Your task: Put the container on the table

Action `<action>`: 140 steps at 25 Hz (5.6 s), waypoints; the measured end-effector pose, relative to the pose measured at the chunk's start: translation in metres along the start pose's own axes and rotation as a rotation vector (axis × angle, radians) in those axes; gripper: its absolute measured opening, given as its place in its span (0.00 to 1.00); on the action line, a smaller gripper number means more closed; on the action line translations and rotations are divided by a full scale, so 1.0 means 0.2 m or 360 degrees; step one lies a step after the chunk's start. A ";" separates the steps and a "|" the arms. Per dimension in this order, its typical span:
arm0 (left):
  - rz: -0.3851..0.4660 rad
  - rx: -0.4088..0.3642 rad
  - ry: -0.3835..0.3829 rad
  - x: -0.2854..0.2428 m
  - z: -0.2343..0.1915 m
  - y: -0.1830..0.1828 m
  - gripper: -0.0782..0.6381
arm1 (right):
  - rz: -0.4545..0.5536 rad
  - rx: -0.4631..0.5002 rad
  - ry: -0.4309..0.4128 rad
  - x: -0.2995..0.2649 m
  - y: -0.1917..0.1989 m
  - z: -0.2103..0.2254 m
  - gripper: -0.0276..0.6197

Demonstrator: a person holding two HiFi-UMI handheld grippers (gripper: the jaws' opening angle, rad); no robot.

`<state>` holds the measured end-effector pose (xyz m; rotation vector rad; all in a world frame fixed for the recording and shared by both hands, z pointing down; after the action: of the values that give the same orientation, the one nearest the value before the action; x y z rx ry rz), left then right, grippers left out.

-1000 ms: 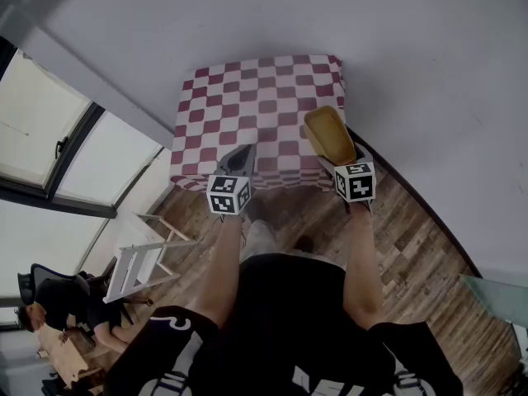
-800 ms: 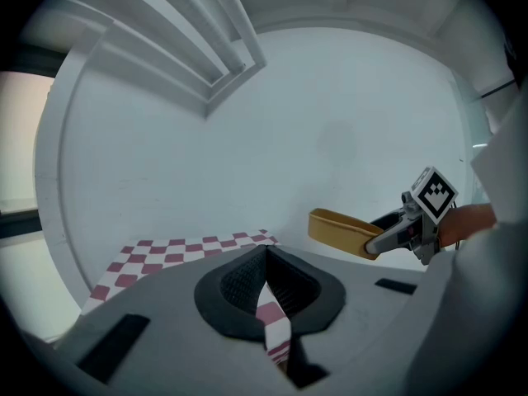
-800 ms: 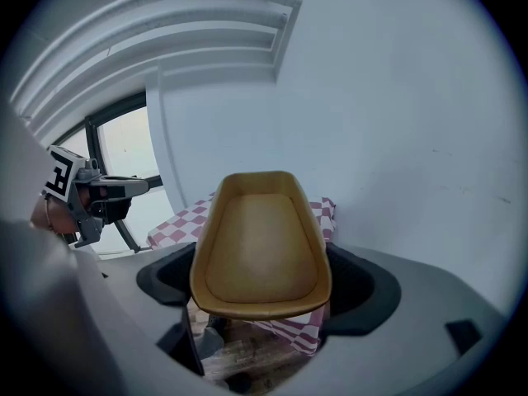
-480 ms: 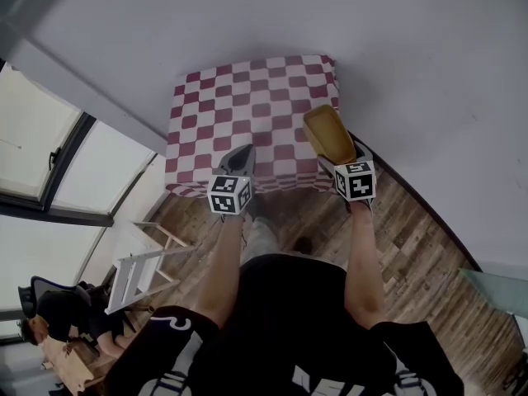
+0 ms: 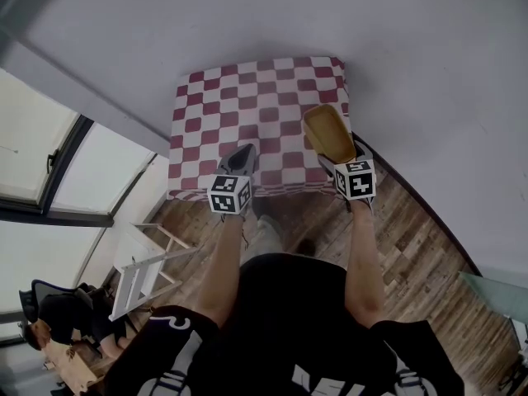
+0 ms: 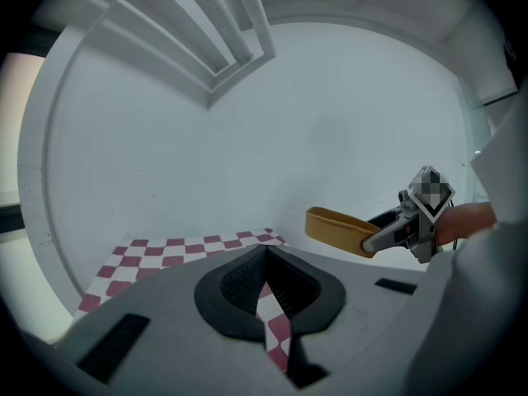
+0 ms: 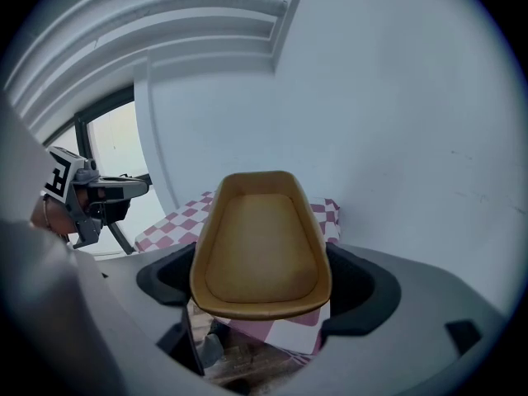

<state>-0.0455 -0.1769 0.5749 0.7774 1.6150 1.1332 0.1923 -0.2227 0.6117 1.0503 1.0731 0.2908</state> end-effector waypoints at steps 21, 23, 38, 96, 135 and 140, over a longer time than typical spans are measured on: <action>0.0001 0.0091 0.0026 -0.41 -0.81 -0.23 0.14 | -0.0063 0.0057 0.0025 -0.73 -0.56 -0.17 0.78; 0.0009 0.0099 0.0020 -0.42 -0.89 -0.25 0.14 | -0.0066 0.0063 0.0025 -0.78 -0.61 -0.20 0.78; 0.0053 0.0164 0.0050 -0.48 -1.30 -0.31 0.14 | -0.0092 0.0125 0.0060 -1.06 -0.84 -0.41 0.78; -0.0036 0.0115 -0.0135 -0.63 -0.94 -0.32 0.14 | -0.0095 0.0111 -0.0185 -1.06 -0.76 -0.05 0.78; -0.0167 0.0272 -0.0110 -0.76 -0.97 -0.08 0.14 | -0.0442 0.0027 -0.0257 -1.31 -0.32 -0.07 0.78; -0.0212 0.0317 -0.0098 -0.80 -0.98 -0.01 0.14 | -0.0492 -0.0021 -0.0245 -1.34 -0.25 -0.07 0.78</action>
<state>-0.1796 -0.3777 0.6468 0.8115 1.7182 0.8556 0.0353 -0.4163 0.7250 0.8648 1.0741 -0.0314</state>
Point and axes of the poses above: the fingertips, and each gripper's own axes: x backward along the fingers, z to its right, y out of its underside, the point moved 2 cm from there along x, backward along the fingers
